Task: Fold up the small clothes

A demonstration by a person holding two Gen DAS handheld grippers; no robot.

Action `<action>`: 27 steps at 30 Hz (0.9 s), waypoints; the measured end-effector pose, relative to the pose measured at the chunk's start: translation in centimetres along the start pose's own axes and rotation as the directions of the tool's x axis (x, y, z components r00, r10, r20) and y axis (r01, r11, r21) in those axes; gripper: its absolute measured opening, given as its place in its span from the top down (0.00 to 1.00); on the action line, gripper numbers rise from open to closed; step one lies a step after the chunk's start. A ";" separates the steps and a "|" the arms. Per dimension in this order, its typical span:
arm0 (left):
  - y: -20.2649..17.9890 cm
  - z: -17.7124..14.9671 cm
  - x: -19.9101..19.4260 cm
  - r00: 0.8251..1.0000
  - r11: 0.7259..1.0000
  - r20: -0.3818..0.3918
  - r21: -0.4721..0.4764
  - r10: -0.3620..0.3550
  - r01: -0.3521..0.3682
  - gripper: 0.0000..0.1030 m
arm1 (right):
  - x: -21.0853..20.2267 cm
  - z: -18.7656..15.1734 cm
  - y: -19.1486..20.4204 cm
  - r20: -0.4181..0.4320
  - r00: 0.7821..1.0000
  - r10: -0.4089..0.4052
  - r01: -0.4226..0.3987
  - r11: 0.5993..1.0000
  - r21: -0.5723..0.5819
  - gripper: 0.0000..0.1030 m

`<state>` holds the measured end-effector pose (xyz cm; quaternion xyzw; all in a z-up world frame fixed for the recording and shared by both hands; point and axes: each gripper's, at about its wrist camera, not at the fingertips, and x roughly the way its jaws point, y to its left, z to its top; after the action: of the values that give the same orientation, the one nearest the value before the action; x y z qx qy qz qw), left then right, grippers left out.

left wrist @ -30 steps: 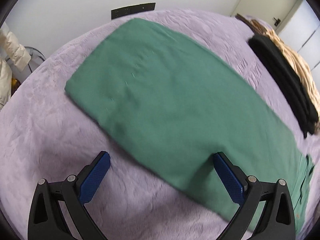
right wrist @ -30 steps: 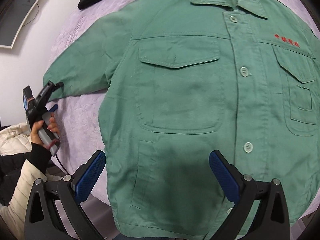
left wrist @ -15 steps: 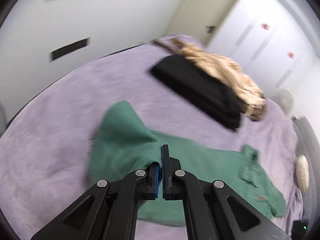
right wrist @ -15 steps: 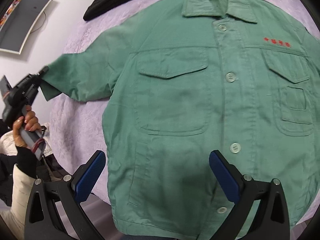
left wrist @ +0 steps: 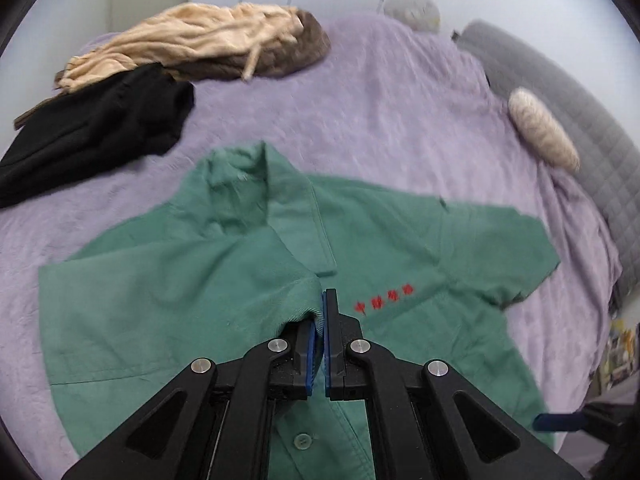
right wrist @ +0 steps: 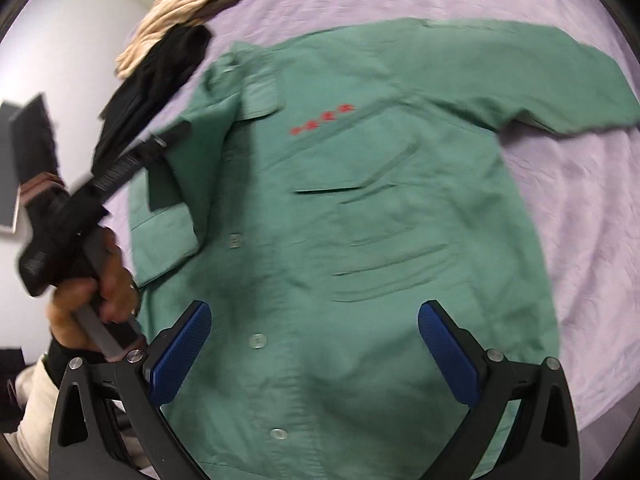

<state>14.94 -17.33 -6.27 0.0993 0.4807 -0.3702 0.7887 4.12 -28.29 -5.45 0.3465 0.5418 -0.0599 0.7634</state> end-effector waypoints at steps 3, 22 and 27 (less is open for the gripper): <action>-2.2 -2.6 3.9 0.989 0.996 -0.141 0.081 0.047 -0.036 0.97 | 0.4 0.2 -1.8 -0.012 1.000 -0.029 0.029 0.999 0.037 0.00; 12.1 -16.6 -4.6 0.873 0.889 -0.314 -0.148 0.373 -0.433 0.03 | 9.2 3.7 15.8 0.131 0.975 -0.178 0.221 0.799 -0.560 0.00; 12.8 -16.3 -3.6 0.854 0.848 -0.269 -0.179 0.445 -0.499 0.03 | 16.5 4.5 17.3 0.231 0.884 -0.405 0.455 0.637 -0.622 0.10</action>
<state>11.51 1.77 -14.26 0.1578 0.5660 -0.0889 0.8043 22.36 -13.27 -10.97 -0.0875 0.5668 -0.0563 0.8173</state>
